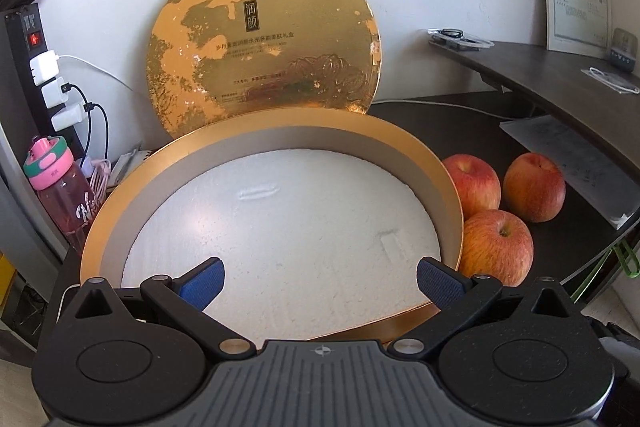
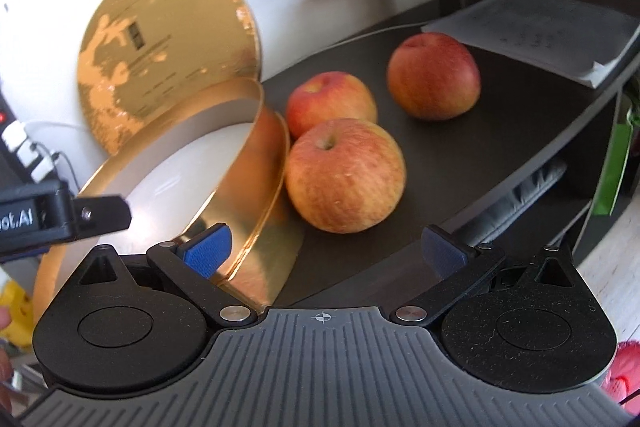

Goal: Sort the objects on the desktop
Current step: 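Move the right gripper toward the nearest red apple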

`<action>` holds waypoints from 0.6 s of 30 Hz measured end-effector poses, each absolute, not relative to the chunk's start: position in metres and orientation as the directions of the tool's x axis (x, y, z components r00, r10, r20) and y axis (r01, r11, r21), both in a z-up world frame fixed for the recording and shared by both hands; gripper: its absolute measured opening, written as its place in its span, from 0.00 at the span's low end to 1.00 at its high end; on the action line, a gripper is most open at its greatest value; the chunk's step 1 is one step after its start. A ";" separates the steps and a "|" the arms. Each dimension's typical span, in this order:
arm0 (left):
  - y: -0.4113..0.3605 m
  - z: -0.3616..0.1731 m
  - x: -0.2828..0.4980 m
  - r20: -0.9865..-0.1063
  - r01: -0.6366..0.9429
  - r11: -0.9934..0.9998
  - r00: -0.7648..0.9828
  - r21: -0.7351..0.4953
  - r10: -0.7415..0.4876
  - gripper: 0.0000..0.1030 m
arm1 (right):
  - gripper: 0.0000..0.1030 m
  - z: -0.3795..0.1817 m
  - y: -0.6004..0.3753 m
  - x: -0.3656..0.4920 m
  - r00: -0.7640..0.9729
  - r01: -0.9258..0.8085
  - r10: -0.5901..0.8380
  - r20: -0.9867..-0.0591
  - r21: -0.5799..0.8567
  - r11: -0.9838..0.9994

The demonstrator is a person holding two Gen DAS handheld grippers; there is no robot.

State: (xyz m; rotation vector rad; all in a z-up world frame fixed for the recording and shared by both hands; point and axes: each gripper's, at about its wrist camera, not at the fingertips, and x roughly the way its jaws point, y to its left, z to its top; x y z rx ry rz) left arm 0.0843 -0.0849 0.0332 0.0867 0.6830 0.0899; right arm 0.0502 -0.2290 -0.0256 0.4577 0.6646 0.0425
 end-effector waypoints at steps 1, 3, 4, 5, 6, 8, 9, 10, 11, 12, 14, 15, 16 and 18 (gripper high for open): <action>-0.085 0.033 0.085 -0.628 -0.057 0.992 0.770 0.111 0.115 1.00 | 1.00 -0.026 -0.230 0.050 0.791 0.107 0.185 -0.583 0.430 0.896; -0.085 0.031 0.086 -0.632 -0.062 0.991 0.765 0.116 0.122 1.00 | 1.00 -0.027 -0.231 0.051 0.792 0.102 0.196 -0.578 0.441 0.892; -0.085 0.030 0.087 -0.635 -0.064 0.991 0.762 0.119 0.125 1.00 | 1.00 -0.028 -0.232 0.051 0.793 0.100 0.198 -0.577 0.442 0.891; -0.085 0.030 0.088 -0.636 -0.065 0.991 0.761 0.121 0.128 1.00 | 1.00 -0.028 -0.233 0.051 0.794 0.099 0.198 -0.575 0.443 0.891; -0.086 0.030 0.089 -0.638 -0.066 0.990 0.760 0.121 0.128 1.00 | 1.00 -0.028 -0.234 0.051 0.795 0.101 0.196 -0.574 0.444 0.890; -0.087 0.029 0.088 -0.637 -0.061 0.992 0.761 0.110 0.118 1.00 | 1.00 -0.028 -0.237 0.051 0.799 0.108 0.191 -0.571 0.448 0.887; -0.087 0.029 0.088 -0.637 -0.059 0.993 0.762 0.105 0.112 1.00 | 1.00 -0.027 -0.238 0.051 0.800 0.112 0.188 -0.570 0.449 0.887; -0.088 0.029 0.088 -0.637 -0.056 0.993 0.763 0.099 0.107 1.00 | 1.00 -0.027 -0.239 0.050 0.800 0.116 0.183 -0.571 0.448 0.887; -0.088 0.029 0.087 -0.637 -0.053 0.994 0.764 0.094 0.101 1.00 | 1.00 -0.027 -0.239 0.050 0.801 0.121 0.178 -0.571 0.446 0.887; -0.087 0.029 0.086 -0.634 -0.051 0.995 0.767 0.087 0.095 1.00 | 1.00 -0.027 -0.239 0.050 0.802 0.123 0.176 -0.571 0.446 0.887; -0.082 0.030 0.082 -0.628 -0.048 0.996 0.774 0.070 0.082 1.00 | 1.00 -0.025 -0.236 0.048 0.807 0.118 0.172 -0.565 0.440 0.890; -0.078 0.030 0.079 -0.625 -0.048 0.997 0.777 0.060 0.075 1.00 | 1.00 -0.024 -0.234 0.047 0.811 0.116 0.166 -0.562 0.432 0.894; -0.074 0.031 0.076 -0.622 -0.048 0.998 0.780 0.049 0.068 1.00 | 1.00 -0.023 -0.232 0.045 0.816 0.114 0.158 -0.556 0.421 0.900; -0.066 0.032 0.071 -0.618 -0.043 0.999 0.785 0.032 0.053 1.00 | 1.00 -0.021 -0.226 0.043 0.829 0.107 0.136 -0.542 0.392 0.914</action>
